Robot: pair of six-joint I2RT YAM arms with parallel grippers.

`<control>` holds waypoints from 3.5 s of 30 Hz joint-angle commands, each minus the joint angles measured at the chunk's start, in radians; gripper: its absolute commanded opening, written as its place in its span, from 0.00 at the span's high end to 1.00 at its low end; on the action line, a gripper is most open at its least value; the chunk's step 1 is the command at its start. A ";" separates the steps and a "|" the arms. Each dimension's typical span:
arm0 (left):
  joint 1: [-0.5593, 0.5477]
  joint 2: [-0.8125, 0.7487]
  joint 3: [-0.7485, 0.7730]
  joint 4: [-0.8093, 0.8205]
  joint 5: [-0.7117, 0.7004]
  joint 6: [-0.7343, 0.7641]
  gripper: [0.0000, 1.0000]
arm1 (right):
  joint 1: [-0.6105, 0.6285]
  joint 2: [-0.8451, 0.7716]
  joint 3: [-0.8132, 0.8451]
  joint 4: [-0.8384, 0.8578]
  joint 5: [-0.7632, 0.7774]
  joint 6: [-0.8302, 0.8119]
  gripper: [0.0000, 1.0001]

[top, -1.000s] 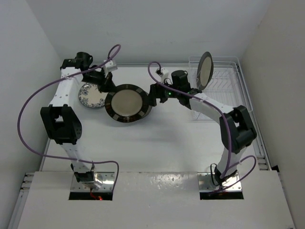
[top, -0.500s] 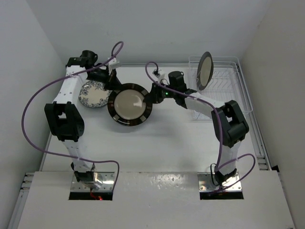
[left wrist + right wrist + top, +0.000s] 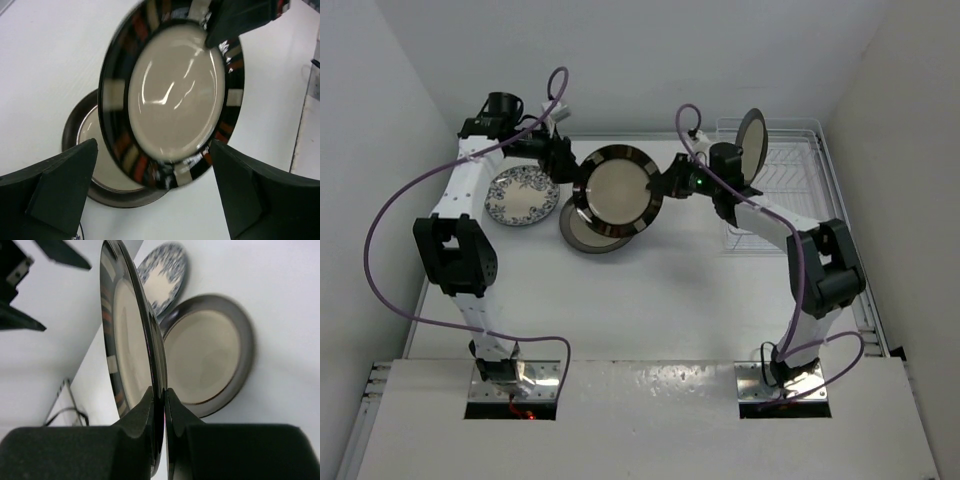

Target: Load the plates into the dish rack

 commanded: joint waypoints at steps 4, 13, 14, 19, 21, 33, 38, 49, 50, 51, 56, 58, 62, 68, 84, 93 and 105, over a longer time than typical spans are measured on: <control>0.049 -0.024 0.125 0.139 -0.133 -0.192 0.00 | -0.085 -0.170 0.028 0.113 0.124 0.058 1.00; 0.175 -0.034 0.154 0.187 -0.351 -0.286 0.00 | -0.231 -0.310 0.058 -0.017 0.310 -0.002 1.00; 0.188 -0.034 0.129 0.187 -0.351 -0.286 0.00 | -0.251 -0.328 0.087 -0.055 0.341 -0.015 1.00; 0.198 -0.043 0.072 0.196 -0.342 -0.286 0.00 | -0.334 -0.412 0.178 -0.152 0.582 -0.126 1.00; 0.198 -0.043 0.059 0.196 -0.342 -0.286 0.00 | -0.351 -0.440 0.236 -0.183 0.652 -0.222 1.00; 0.198 -0.034 0.030 0.196 -0.302 -0.286 0.00 | -0.529 -0.462 0.367 -0.206 0.899 -0.437 1.00; 0.198 -0.034 0.021 0.196 -0.302 -0.286 0.00 | -0.539 -0.383 0.373 -0.195 0.913 -0.616 1.00; 0.198 -0.043 -0.010 0.196 -0.302 -0.286 0.00 | -0.506 -0.207 0.411 -0.206 0.803 -0.804 1.00; 0.198 -0.043 -0.010 0.196 -0.302 -0.286 0.00 | -0.501 -0.199 0.410 -0.205 0.797 -0.809 1.00; 0.198 -0.043 -0.019 0.196 -0.302 -0.286 0.00 | -0.501 -0.183 0.407 -0.192 0.797 -0.828 1.00; 0.198 -0.043 -0.028 0.196 -0.302 -0.286 0.00 | -0.483 -0.114 0.431 -0.171 0.807 -0.850 1.00; 0.198 -0.043 -0.028 0.196 -0.302 -0.286 0.00 | -0.481 -0.087 0.460 -0.177 0.815 -0.845 1.00; 0.198 -0.052 -0.037 0.196 -0.302 -0.286 0.00 | -0.473 -0.054 0.479 -0.172 0.823 -0.862 1.00; 0.198 -0.052 -0.037 0.196 -0.312 -0.277 0.00 | -0.464 -0.011 0.474 -0.160 0.844 -0.862 1.00; 0.152 -0.043 -0.105 0.196 -0.464 -0.256 0.00 | -0.447 0.061 0.402 -0.148 0.809 -0.740 1.00; 0.121 0.032 -0.267 0.196 -0.460 -0.263 0.00 | -0.447 0.042 0.359 -0.160 0.801 -0.684 0.53; 0.083 0.235 -0.291 0.205 -0.491 -0.363 0.00 | -0.434 -0.122 0.322 -0.174 0.844 -0.683 0.12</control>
